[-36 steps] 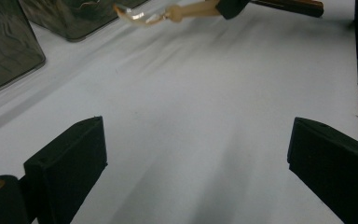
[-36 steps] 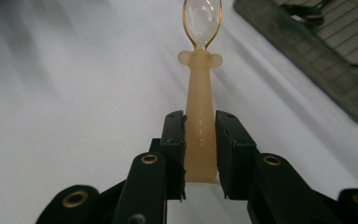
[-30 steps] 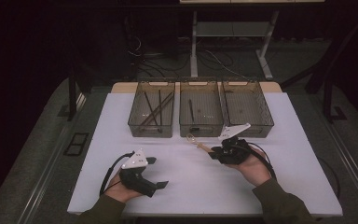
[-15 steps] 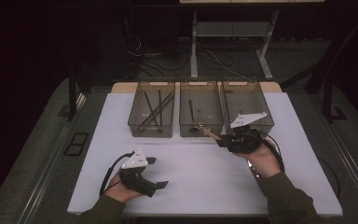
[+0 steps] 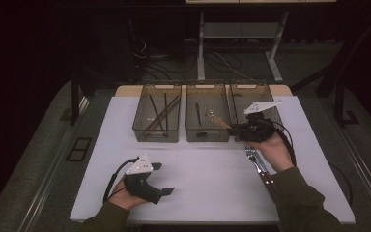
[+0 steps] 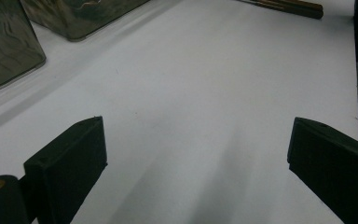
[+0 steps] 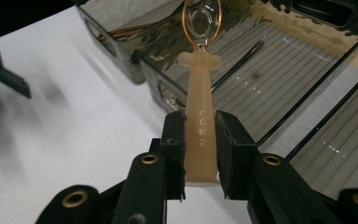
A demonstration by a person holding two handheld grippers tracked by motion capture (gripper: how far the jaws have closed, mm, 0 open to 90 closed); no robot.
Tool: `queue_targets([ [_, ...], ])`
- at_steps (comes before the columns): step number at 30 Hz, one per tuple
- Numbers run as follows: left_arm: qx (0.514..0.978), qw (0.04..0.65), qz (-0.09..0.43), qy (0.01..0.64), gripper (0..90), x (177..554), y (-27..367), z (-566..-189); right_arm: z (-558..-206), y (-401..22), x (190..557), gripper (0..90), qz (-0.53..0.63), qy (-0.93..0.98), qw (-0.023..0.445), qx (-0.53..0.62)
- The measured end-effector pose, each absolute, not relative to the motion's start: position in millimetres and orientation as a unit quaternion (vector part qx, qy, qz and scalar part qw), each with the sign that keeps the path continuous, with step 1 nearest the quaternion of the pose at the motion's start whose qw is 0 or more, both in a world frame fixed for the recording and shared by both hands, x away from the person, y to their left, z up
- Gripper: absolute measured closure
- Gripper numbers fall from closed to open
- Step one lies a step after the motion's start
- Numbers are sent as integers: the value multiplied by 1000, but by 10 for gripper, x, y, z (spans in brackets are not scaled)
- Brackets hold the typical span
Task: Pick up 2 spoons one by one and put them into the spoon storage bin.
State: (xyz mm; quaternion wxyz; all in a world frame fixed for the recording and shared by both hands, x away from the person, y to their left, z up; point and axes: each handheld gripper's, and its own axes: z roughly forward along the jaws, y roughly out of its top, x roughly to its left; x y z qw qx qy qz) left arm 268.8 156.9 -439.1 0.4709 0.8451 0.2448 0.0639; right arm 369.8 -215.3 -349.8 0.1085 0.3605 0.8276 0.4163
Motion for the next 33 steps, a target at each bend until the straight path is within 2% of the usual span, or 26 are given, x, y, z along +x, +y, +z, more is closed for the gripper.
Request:
queue_targets([
  [11, 844, 474, 64, 243, 39, 2678, 1566, -4386, -3455, -2013, 4058, 740, 405, 828, 112, 371],
  [33, 845, 473, 62, 240, 39, 2678, 1571, -4383, -3763, -1733, 4466, 738, 316, 862, 116, 380],
])
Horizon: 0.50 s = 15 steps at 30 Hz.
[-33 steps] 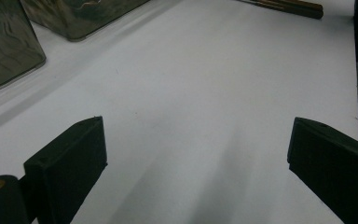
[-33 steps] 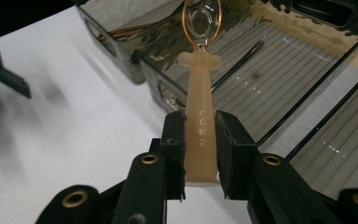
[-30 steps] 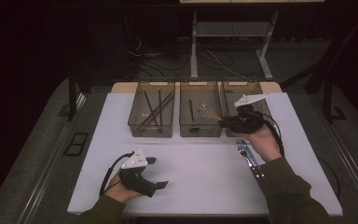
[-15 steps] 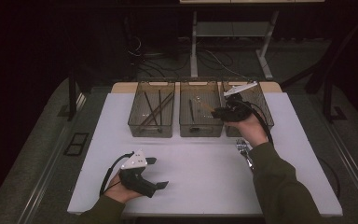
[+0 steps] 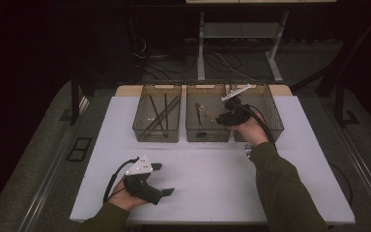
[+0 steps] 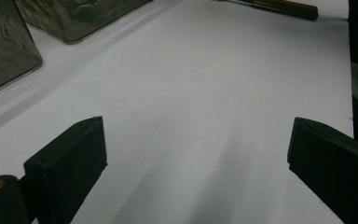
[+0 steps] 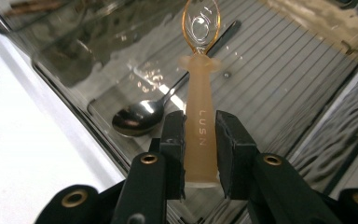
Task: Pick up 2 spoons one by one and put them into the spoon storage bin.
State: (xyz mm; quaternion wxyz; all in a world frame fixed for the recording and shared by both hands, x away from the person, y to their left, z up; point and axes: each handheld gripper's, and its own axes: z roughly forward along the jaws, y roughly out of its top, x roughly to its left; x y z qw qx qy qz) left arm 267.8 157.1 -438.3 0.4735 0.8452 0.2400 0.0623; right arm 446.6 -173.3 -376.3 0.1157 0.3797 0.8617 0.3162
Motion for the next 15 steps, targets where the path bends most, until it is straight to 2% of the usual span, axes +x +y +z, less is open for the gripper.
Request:
queue_targets([
  [6, 845, 475, 62, 238, 40, 2678, 1570, -4383, -3797, -1667, 4490, 726, 300, 870, 110, 377],
  [9, 844, 475, 61, 240, 39, 2675, 1568, -4384, -3789, -1667, 4493, 623, 306, 865, 111, 382],
  [15, 844, 476, 62, 239, 40, 2676, 1567, -4384, -3753, -1712, 4483, 545, 319, 862, 102, 381],
])
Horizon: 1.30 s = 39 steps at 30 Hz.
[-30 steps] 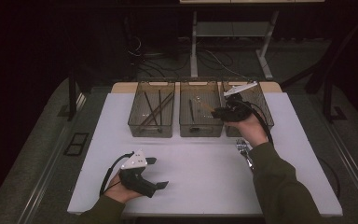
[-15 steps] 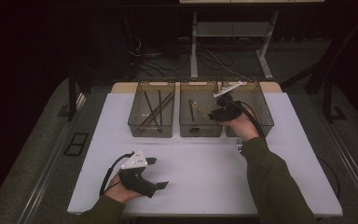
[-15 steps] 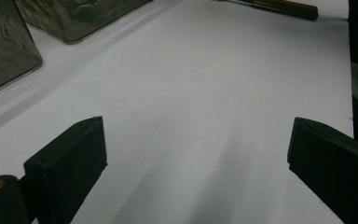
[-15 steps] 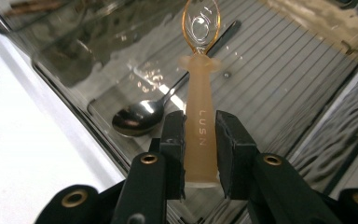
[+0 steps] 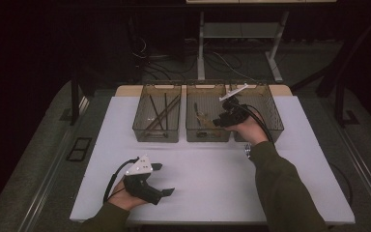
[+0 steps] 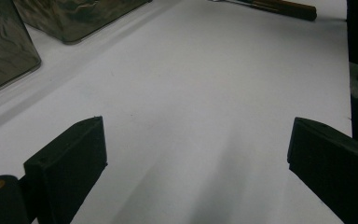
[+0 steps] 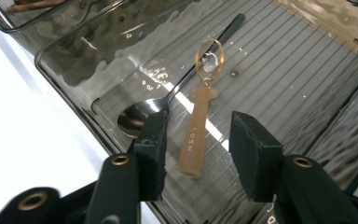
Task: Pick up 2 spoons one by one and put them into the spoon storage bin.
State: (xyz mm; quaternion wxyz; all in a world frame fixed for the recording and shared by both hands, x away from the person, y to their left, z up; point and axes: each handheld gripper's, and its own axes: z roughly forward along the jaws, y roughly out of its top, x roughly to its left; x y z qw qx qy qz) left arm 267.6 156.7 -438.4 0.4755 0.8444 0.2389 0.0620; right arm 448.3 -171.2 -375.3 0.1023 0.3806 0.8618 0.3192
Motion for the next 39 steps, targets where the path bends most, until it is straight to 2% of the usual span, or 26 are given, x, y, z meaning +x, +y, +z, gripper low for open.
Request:
queue_targets([
  [7, 842, 478, 62, 242, 39, 2673, 1563, -4386, -3672, -1817, 4428, 476, 337, 852, 94, 389],
  [14, 844, 476, 61, 241, 39, 2676, 1566, -4386, -3566, -1982, 4301, 444, 367, 840, 91, 389],
  [24, 845, 473, 62, 241, 40, 2682, 1574, -4386, -3521, -2166, 4012, 462, 382, 837, 98, 380],
  [33, 845, 473, 61, 243, 39, 2679, 1565, -4397, -3716, -2421, 3637, 736, 374, 841, 92, 379],
  [39, 845, 472, 62, 243, 39, 2676, 1564, -4396, -3861, -2590, 3495, 878, 343, 850, 101, 387],
])
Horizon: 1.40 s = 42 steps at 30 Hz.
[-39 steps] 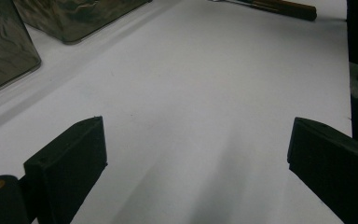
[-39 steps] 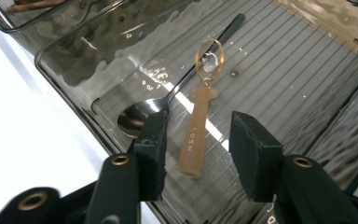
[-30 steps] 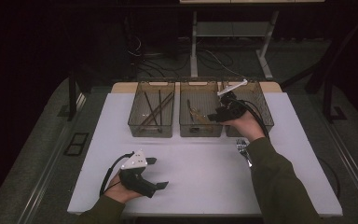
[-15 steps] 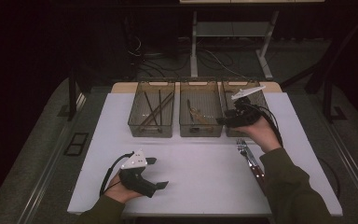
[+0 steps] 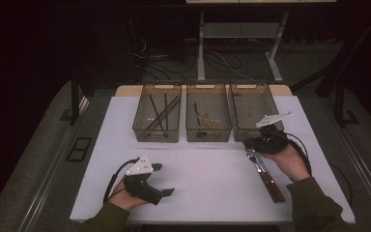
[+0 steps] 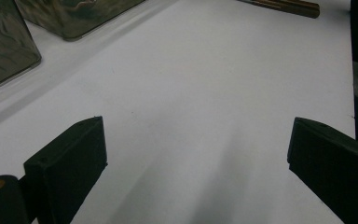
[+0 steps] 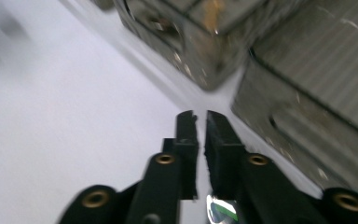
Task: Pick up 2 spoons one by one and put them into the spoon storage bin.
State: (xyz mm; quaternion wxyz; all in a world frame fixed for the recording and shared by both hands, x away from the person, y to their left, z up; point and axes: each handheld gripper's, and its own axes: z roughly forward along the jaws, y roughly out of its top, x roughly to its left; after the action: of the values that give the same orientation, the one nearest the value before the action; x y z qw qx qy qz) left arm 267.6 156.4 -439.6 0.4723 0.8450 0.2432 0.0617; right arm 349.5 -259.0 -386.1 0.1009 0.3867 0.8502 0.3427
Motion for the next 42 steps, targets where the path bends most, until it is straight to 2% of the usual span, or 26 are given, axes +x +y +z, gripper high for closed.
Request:
queue_targets([
  [11, 849, 469, 64, 236, 40, 2664, 1557, -4387, -4208, -2847, 3611, 899, 275, 851, 128, 430],
  [20, 849, 468, 64, 237, 39, 2666, 1549, -4390, -4353, -2901, 3700, 899, 252, 850, 116, 449],
  [42, 849, 468, 62, 237, 40, 2667, 1546, -4394, -4364, -2809, 3706, 899, 268, 857, 93, 430],
])
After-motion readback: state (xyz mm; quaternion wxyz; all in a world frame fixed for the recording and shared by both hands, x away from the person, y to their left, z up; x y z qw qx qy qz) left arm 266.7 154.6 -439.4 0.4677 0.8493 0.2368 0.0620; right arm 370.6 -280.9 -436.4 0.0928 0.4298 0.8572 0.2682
